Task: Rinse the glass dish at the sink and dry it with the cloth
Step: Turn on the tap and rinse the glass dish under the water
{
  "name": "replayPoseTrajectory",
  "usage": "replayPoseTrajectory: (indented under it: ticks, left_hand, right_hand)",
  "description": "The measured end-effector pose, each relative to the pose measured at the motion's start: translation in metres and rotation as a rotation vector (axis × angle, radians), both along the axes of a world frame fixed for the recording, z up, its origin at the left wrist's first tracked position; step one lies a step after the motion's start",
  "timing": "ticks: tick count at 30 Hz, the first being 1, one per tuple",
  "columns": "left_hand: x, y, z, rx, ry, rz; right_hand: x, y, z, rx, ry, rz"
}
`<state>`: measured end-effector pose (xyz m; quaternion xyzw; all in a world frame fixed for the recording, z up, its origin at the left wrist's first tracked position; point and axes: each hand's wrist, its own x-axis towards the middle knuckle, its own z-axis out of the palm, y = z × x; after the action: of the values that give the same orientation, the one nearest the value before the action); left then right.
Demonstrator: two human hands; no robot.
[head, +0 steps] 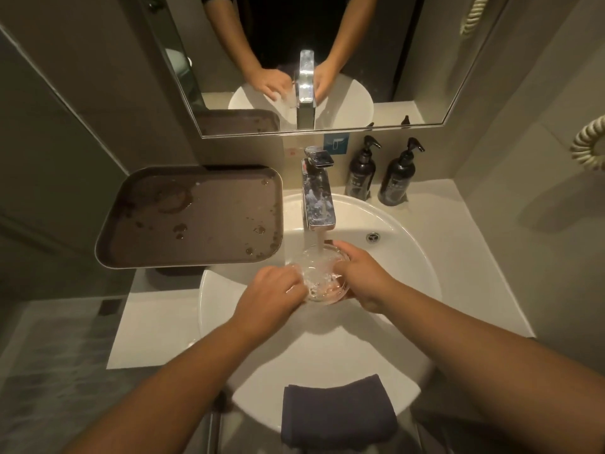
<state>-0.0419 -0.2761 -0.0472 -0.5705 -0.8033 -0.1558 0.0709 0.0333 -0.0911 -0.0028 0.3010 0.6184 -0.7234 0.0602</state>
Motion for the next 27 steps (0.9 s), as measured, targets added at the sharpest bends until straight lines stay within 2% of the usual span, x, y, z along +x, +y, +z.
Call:
replayPoseTrajectory:
  ticks: [2,4,6,8,9,12,13,16,17,18,20,22,24,27]
  left_hand:
    - [-0.005,0.004,0.005,0.0,-0.03,-0.024]
    - [0.001,0.01,0.009,-0.014,-0.15,-0.016]
    - [0.012,0.014,0.01,-0.006,-0.34,0.054]
    - [0.021,0.016,0.013,0.036,-0.574,0.206]
    - [0.023,0.019,0.016,0.054,-0.672,0.269]
    - [0.025,0.029,0.024,0.087,-0.92,0.38]
    - [0.023,0.031,0.027,0.113,-1.036,0.396]
    - [0.013,0.03,0.027,0.204,-1.318,0.373]
    - [0.012,0.029,0.027,0.222,-1.377,0.352]
    - [0.01,0.028,0.028,0.243,-1.426,0.344]
    - [0.009,0.026,0.03,0.3,-1.546,0.346]
    - [0.007,0.025,0.03,0.336,-1.662,0.342]
    - [0.003,0.026,0.029,0.376,-1.708,0.385]
    - [-0.004,0.037,0.023,0.507,-1.698,0.58]
  right_hand:
    - [-0.003,0.003,-0.002,-0.032,-0.01,-0.026]
    - [-0.005,-0.002,-0.007,0.0,0.032,-0.078]
    - [-0.006,-0.013,-0.011,0.225,0.117,-0.062]
    - [-0.008,-0.017,-0.012,0.481,0.203,0.059]
    - [-0.012,-0.013,-0.011,0.514,0.191,0.099]
    - [-0.028,0.006,-0.006,0.313,0.004,0.075]
    - [-0.031,0.007,-0.007,0.335,-0.014,0.072]
    - [-0.037,-0.009,-0.008,0.714,0.179,0.266]
    - [-0.038,-0.013,-0.01,0.769,0.212,0.302]
    - [-0.04,-0.011,-0.009,0.683,0.186,0.293]
    - [-0.048,0.002,-0.009,0.342,0.043,0.237]
    - [-0.047,0.015,-0.012,0.112,-0.048,0.236]
    - [-0.042,0.018,-0.018,0.006,-0.054,0.184]
    - [-0.037,0.01,-0.027,-0.112,-0.026,0.003]
